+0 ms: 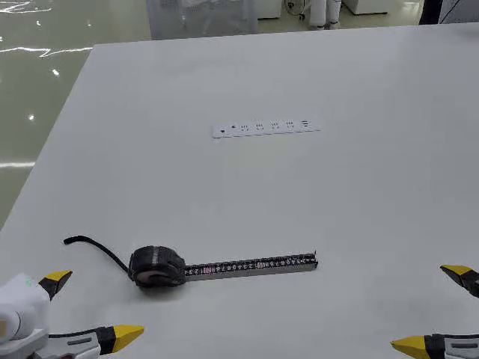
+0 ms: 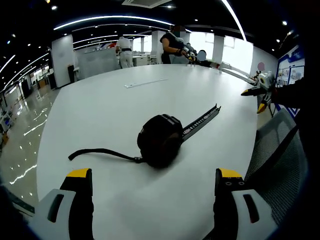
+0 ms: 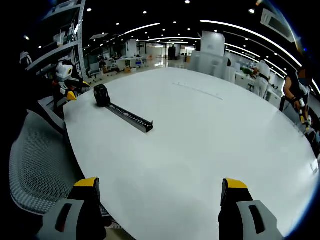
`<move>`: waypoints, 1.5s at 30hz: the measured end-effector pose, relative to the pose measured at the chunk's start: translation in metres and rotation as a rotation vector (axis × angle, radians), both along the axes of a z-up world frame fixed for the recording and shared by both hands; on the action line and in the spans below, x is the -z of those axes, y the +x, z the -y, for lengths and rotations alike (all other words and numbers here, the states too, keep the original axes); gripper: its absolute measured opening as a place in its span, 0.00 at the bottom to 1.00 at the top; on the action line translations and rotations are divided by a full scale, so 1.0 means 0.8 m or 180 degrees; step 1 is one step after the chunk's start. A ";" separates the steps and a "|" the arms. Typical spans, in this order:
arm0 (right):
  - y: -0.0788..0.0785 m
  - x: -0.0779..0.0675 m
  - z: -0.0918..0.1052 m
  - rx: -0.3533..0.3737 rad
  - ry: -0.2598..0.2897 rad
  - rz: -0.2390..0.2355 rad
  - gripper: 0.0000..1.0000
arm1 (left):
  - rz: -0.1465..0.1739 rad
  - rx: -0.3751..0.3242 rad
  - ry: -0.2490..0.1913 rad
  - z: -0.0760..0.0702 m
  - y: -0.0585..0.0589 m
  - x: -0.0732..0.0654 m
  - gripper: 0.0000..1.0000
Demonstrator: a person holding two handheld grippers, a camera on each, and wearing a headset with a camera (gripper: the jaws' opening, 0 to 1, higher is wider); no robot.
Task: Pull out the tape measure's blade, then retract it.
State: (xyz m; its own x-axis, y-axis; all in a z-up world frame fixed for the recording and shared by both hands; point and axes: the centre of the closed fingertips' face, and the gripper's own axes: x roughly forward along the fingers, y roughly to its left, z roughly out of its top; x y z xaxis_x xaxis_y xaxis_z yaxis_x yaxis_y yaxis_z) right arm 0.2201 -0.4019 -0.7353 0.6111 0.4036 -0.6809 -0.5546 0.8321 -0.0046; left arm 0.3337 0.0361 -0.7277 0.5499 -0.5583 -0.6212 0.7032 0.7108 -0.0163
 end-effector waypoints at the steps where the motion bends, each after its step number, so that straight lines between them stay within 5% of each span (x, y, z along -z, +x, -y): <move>1: 0.001 -0.001 0.000 -0.0002 -0.0008 0.0009 0.99 | -0.0011 -0.0010 0.0025 -0.001 -0.001 0.000 0.99; 10: 0.013 -0.010 0.000 -0.0101 -0.0097 0.0031 0.99 | 0.0036 -0.0031 0.0051 0.004 0.005 -0.005 0.99; 13: 0.017 -0.010 -0.001 -0.0169 -0.0144 0.0006 0.99 | 0.0026 -0.0097 0.0263 -0.003 0.009 0.000 0.99; 21: 0.024 -0.011 -0.010 -0.0389 -0.0185 -0.0091 0.99 | 0.0007 -0.0089 0.0075 0.017 0.010 -0.007 0.99; 28: 0.041 -0.020 -0.014 -0.0552 -0.0281 -0.0082 0.99 | 0.0064 -0.0078 0.0069 0.032 0.018 -0.012 0.99; 33: 0.049 -0.021 -0.014 -0.0600 -0.0292 -0.0236 0.99 | 0.0083 -0.0123 0.0126 0.038 0.024 -0.010 0.99; 36: 0.053 -0.023 -0.018 -0.0660 -0.0318 -0.0249 0.99 | 0.0006 -0.0135 0.0091 0.041 0.025 -0.006 0.99; 45: 0.073 -0.029 -0.025 -0.0886 -0.0432 -0.0246 0.99 | 0.0070 -0.0257 0.0009 0.064 0.036 -0.014 0.99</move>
